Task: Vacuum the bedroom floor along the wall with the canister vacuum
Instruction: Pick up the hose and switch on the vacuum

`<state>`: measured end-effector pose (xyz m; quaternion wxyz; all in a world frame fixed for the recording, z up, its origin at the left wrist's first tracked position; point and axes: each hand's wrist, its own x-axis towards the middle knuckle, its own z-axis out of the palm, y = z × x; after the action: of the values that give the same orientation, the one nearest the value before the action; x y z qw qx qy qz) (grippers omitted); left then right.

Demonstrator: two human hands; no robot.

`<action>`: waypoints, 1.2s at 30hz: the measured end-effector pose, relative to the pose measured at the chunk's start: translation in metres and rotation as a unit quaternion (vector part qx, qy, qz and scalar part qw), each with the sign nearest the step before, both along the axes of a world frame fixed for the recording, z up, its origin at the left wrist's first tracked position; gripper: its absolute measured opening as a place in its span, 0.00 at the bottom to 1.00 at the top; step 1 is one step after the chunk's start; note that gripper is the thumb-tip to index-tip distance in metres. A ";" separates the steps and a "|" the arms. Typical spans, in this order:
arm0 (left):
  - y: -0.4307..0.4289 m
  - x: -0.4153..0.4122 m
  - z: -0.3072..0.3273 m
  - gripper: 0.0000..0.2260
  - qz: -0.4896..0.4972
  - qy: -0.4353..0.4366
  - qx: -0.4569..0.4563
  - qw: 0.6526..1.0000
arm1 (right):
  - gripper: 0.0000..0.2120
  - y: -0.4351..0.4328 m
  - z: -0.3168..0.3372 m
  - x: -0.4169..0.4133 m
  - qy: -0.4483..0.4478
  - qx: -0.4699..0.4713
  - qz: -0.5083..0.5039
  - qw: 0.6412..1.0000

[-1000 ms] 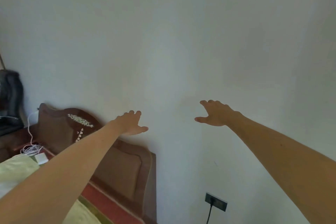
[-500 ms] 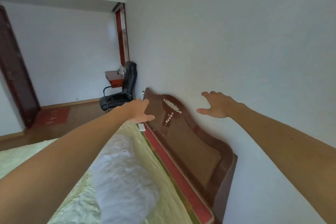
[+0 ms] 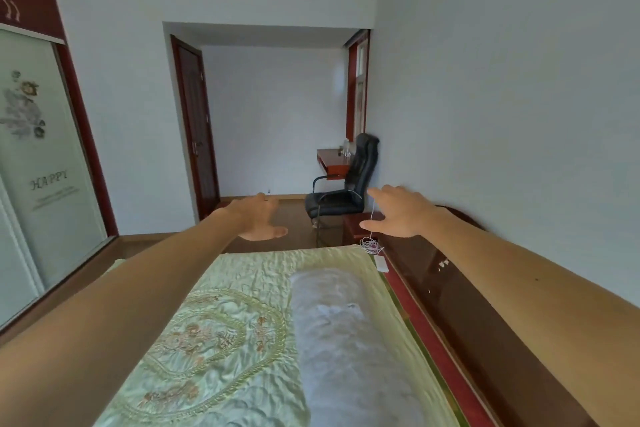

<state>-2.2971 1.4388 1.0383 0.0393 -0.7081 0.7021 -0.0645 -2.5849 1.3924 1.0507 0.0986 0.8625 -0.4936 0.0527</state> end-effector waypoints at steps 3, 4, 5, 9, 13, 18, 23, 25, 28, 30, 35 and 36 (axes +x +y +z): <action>0.016 0.047 0.002 0.33 0.040 -0.003 0.000 0.999 | 0.31 -0.005 -0.002 0.054 -0.017 0.000 0.041 0.999; 0.021 0.062 0.003 0.33 0.052 -0.007 -0.003 0.999 | 0.31 -0.006 -0.003 0.072 -0.015 -0.001 0.055 0.998; 0.027 0.077 0.003 0.33 0.065 -0.010 -0.007 0.998 | 0.31 -0.008 -0.004 0.089 -0.008 -0.004 0.069 0.998; 0.052 0.132 0.003 0.34 0.115 -0.016 -0.006 0.993 | 0.34 -0.011 -0.001 0.154 0.005 -0.005 0.111 0.994; 0.079 0.181 0.000 0.35 0.168 -0.015 -0.009 0.986 | 0.35 -0.015 0.002 0.215 0.012 -0.009 0.157 0.988; 0.118 0.236 -0.004 0.34 0.239 -0.021 -0.009 0.971 | 0.35 -0.010 0.002 0.293 0.006 -0.010 0.241 0.970; 0.162 0.282 -0.002 0.35 0.321 -0.025 -0.023 0.946 | 0.38 -0.006 0.003 0.377 0.004 -0.008 0.331 0.944; 0.182 0.298 0.000 0.35 0.360 -0.030 -0.027 0.932 | 0.38 -0.002 0.005 0.410 0.002 -0.004 0.370 0.929; 0.216 0.310 0.004 0.34 0.419 -0.030 -0.025 0.907 | 0.38 0.009 0.006 0.456 0.003 0.001 0.425 0.905; 0.243 0.316 0.004 0.34 0.457 -0.034 -0.024 0.889 | 0.40 0.020 0.004 0.484 0.003 0.006 0.458 0.889; 0.327 0.314 -0.004 0.32 0.562 -0.023 -0.021 0.827 | 0.39 0.073 0.000 0.542 0.013 0.008 0.544 0.839; 0.347 0.310 -0.007 0.32 0.583 -0.018 -0.022 0.812 | 0.38 0.087 -0.001 0.552 0.014 0.009 0.561 0.827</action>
<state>-1.9874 1.7858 1.0317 0.0664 -0.9839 0.1556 -0.0573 -2.0333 1.4796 1.0493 0.0513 0.9923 0.0768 0.0829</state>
